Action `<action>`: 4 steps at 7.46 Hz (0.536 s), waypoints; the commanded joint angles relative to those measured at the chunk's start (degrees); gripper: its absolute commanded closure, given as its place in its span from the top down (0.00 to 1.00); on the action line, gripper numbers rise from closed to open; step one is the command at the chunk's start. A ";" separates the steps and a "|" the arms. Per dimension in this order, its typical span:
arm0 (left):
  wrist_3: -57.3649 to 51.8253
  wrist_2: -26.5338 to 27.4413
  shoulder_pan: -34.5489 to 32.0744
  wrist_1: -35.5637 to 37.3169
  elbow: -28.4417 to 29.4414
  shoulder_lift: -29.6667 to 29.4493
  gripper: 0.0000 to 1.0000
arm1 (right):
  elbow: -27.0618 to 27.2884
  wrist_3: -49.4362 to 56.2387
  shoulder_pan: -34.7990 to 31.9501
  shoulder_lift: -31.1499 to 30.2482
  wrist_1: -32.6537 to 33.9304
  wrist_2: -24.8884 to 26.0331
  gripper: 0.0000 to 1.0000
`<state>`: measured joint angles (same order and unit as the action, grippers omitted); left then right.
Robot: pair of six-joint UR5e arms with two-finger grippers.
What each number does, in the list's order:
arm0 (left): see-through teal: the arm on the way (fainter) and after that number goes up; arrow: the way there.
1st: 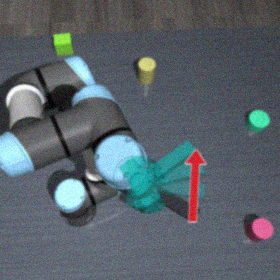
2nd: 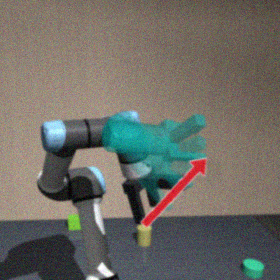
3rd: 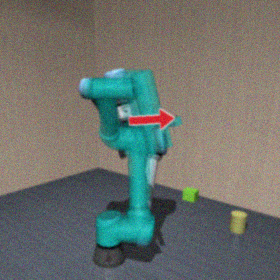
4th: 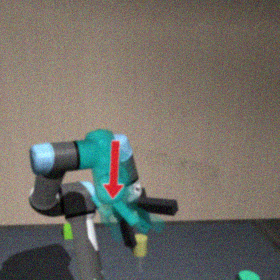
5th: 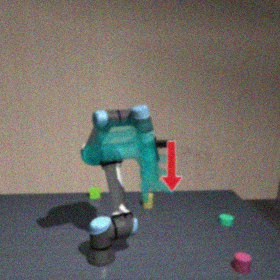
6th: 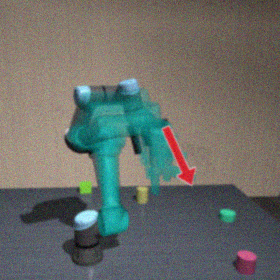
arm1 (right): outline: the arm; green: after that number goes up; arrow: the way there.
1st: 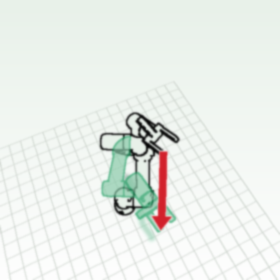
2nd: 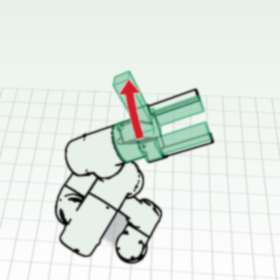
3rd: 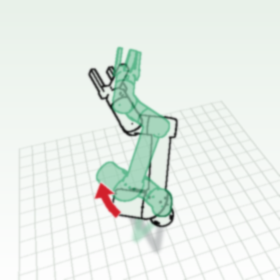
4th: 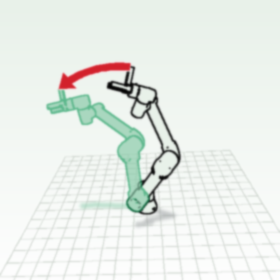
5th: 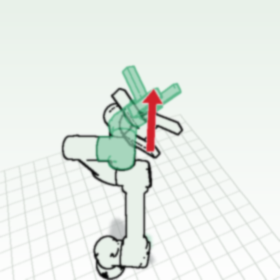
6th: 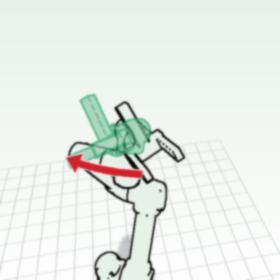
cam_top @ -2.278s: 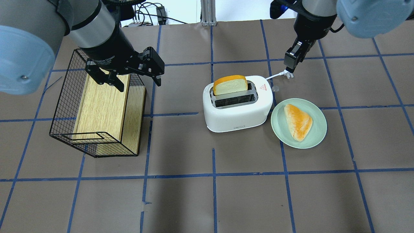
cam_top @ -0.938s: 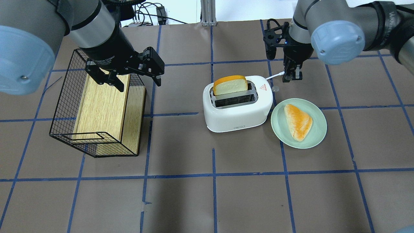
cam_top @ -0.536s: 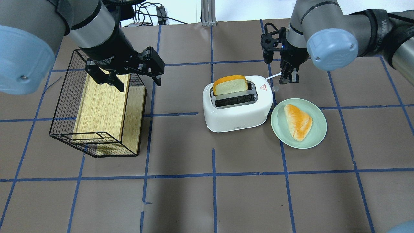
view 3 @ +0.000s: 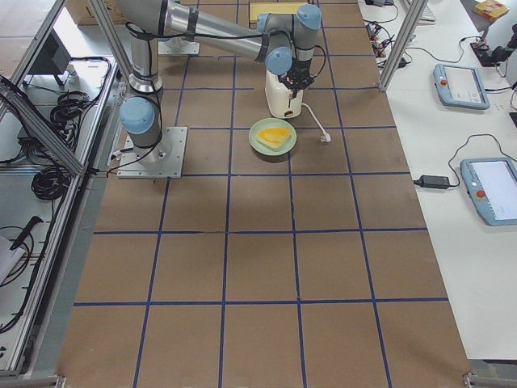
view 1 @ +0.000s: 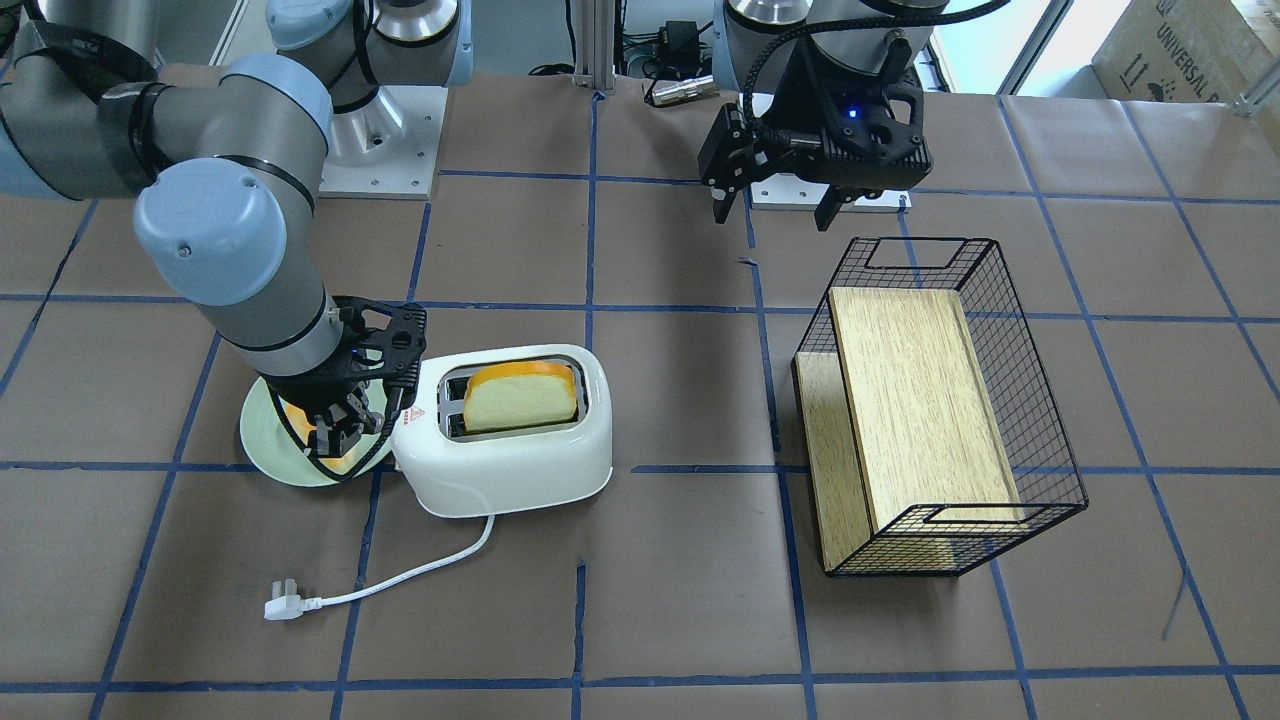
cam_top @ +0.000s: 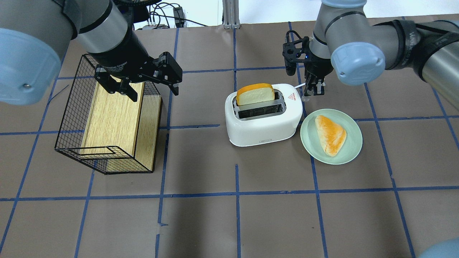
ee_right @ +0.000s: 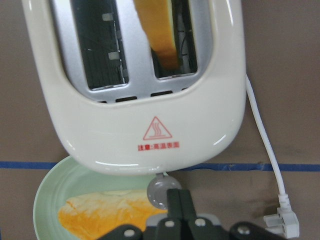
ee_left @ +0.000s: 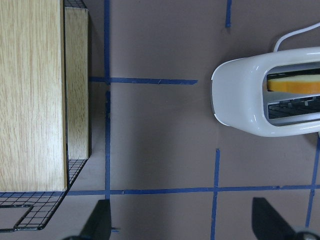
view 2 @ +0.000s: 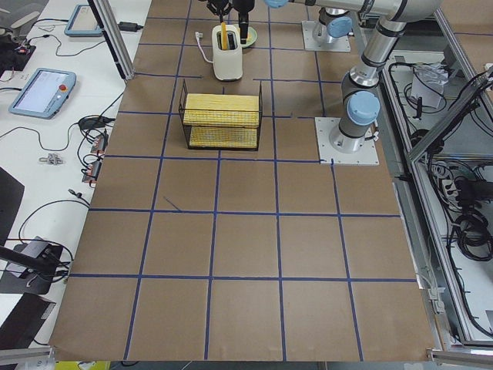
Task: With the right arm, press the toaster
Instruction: 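Push the toaster lever down with the right gripper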
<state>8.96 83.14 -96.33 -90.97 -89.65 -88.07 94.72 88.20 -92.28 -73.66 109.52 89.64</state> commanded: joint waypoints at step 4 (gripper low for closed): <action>0.00 0.00 0.00 0.00 0.00 0.00 1.00 | 5.74 0.31 -0.10 0.36 7.02 0.01 0.10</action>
<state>8.97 83.14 -96.33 -90.97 -89.65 -88.07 99.47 88.45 -92.39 -73.29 115.48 89.66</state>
